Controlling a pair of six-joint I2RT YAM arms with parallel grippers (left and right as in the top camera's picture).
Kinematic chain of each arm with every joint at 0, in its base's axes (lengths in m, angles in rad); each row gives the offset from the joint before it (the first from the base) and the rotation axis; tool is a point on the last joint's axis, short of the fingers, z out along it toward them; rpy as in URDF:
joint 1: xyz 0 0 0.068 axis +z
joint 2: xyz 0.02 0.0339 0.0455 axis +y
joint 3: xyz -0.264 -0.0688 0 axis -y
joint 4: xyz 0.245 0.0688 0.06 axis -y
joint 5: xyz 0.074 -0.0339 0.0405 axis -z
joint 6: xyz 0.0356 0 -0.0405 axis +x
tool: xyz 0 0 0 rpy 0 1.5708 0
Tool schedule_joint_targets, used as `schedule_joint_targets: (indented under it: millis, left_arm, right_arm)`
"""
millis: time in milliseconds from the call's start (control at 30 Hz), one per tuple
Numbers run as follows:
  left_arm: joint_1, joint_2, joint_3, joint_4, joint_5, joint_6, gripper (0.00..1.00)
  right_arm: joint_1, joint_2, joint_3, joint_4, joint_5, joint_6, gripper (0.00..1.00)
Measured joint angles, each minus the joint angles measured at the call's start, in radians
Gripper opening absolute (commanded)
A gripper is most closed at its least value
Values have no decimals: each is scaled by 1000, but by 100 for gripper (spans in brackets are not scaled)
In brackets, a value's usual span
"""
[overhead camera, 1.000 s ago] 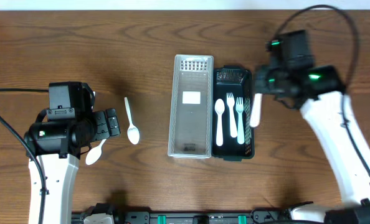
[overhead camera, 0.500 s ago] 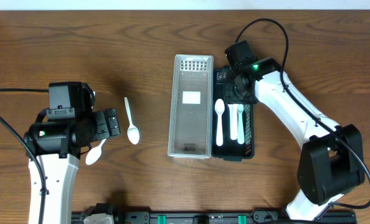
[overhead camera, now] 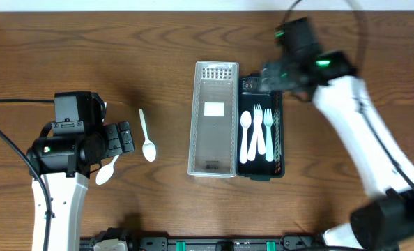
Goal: Pack container
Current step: 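Place the third fork into the dark green basket and release, then grasp a white spoon on the left with the left gripper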
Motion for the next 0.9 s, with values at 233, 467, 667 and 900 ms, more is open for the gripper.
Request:
schedule_joint_targets:
  millis: [233, 467, 667, 900]
  left_arm:
    - [-17, 24, 0, 19, 28, 0, 100]
    - [-45, 241, 1, 125, 35, -22, 100]
    - [-79, 452, 1, 245, 37, -50, 100]
    - [-134, 635, 1, 341, 45, -54, 100]
  right_arm:
    - [-260, -71, 2, -120, 33, -30, 99]
    - [-346, -61, -166, -72, 32, -36, 99]
    - [-345, -56, -278, -17, 1, -41, 98]
    - [-345, -54, -291, -5, -18, -42, 98]
